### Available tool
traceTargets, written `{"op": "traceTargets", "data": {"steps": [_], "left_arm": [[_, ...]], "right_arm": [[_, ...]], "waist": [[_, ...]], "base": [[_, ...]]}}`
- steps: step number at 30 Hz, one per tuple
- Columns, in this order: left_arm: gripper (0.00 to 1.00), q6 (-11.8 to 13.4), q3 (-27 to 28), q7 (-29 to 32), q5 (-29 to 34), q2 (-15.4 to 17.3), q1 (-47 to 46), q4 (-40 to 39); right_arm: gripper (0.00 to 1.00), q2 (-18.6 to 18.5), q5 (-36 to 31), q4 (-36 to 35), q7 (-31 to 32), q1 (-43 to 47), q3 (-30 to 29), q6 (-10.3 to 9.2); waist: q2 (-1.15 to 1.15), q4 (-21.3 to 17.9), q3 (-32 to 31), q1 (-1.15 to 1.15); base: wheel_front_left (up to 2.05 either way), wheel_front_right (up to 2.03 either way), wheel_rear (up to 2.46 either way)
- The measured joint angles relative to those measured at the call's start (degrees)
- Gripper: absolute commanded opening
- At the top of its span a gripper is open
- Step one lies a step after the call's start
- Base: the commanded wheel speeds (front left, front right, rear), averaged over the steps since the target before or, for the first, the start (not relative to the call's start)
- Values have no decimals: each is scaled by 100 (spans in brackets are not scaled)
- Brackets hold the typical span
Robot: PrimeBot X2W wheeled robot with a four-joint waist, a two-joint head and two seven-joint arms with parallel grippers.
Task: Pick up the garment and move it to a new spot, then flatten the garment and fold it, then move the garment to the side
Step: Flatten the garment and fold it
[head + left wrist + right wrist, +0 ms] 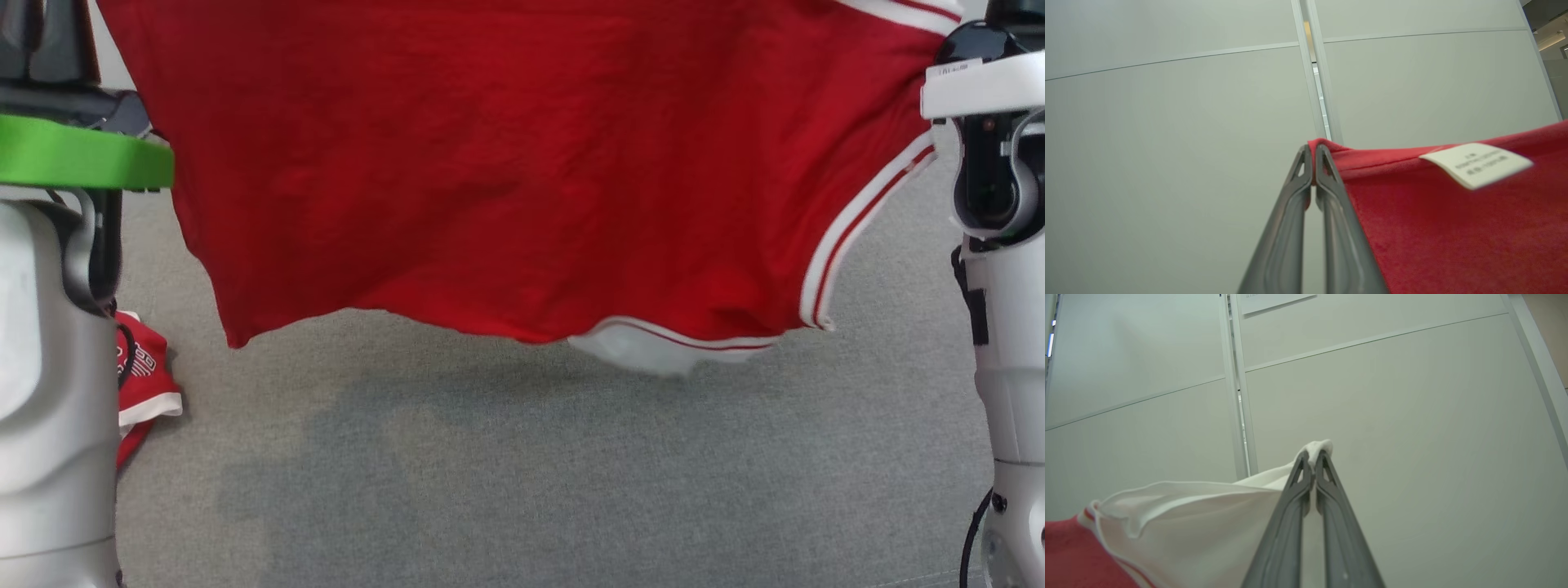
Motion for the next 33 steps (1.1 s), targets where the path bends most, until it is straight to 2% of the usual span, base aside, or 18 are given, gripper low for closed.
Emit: {"op": "traceTargets", "data": {"steps": [3, 10, 15, 19, 23, 27, 33], "left_arm": [[0, -3, -26, 90, 14, 114, -369, 282], [0, 40, -87, 85, 52, 122, -1150, 825], [0, 199, -34, 33, 92, 75, -2035, 1248], [0, 276, -34, 8, 178, 25, -2809, 1518], [0, 348, 135, -3, 221, -31, -3275, 1147], [0, 370, 341, -5, 249, -104, -3076, 827], [0, 302, 658, -3, 219, -400, -1758, 917]], "right_arm": [[0, -64, -31, 244, 2, -360, 88, 2], [0, -165, -121, 857, 18, -1368, 244, 2], [0, -141, -380, 1306, 16, -2338, 333, 2], [0, -183, -646, 1619, 11, -3176, 41, 4], [0, -238, -906, 1552, 10, -3632, -216, 4], [0, -149, -973, 1360, 9, -3573, -345, 5], [0, -91, -695, 1081, 11, -2401, -166, 5]], "waist": [[0, -26, 143, 0], [0, -51, 792, 0], [0, -6, 1490, 0], [0, 40, 2057, 1], [0, 91, 2518, 1], [0, 147, 2901, 1], [0, 231, 3186, 2]], "base": [[0, 0, 0], [0, 0, 0], [0, 0, 0], [0, 0, 0], [0, 0, 0], [0, 0, 0], [0, 0, 0]]}}
